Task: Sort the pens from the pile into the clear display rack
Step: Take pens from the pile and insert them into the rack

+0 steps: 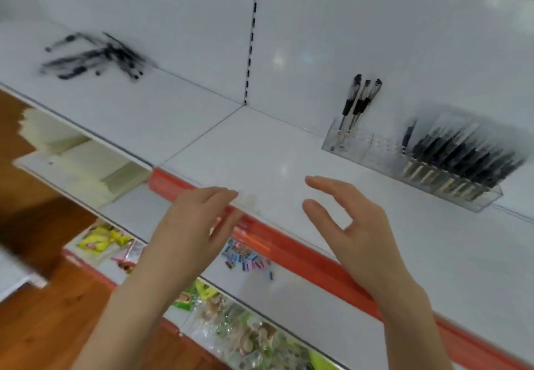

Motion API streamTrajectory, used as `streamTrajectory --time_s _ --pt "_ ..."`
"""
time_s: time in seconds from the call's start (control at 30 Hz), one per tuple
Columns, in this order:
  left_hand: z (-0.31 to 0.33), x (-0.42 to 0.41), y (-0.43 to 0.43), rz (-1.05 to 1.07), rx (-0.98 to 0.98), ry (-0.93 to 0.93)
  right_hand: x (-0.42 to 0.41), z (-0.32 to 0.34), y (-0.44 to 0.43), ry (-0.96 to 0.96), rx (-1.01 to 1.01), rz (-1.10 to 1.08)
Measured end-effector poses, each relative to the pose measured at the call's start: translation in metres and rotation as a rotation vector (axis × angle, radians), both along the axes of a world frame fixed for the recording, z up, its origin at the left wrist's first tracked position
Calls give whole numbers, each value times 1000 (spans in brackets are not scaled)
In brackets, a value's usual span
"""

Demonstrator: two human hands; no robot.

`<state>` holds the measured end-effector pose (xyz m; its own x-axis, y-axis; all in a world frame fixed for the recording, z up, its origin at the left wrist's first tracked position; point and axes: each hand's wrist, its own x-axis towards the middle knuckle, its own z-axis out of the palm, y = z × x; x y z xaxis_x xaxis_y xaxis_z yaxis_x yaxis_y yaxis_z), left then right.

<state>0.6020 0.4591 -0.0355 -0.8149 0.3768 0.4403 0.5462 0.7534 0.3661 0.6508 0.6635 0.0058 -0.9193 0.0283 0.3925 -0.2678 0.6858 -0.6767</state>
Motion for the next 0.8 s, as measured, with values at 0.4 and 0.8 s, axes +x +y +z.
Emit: streamTrajectory --time_s 0.4,0.8 --pt "-81 131 -280 761 16 -478 -14 -97 -238 -332 -4 282" --pt "-125 142 -398 923 127 -717 -39 -160 -346 -598 111 293"
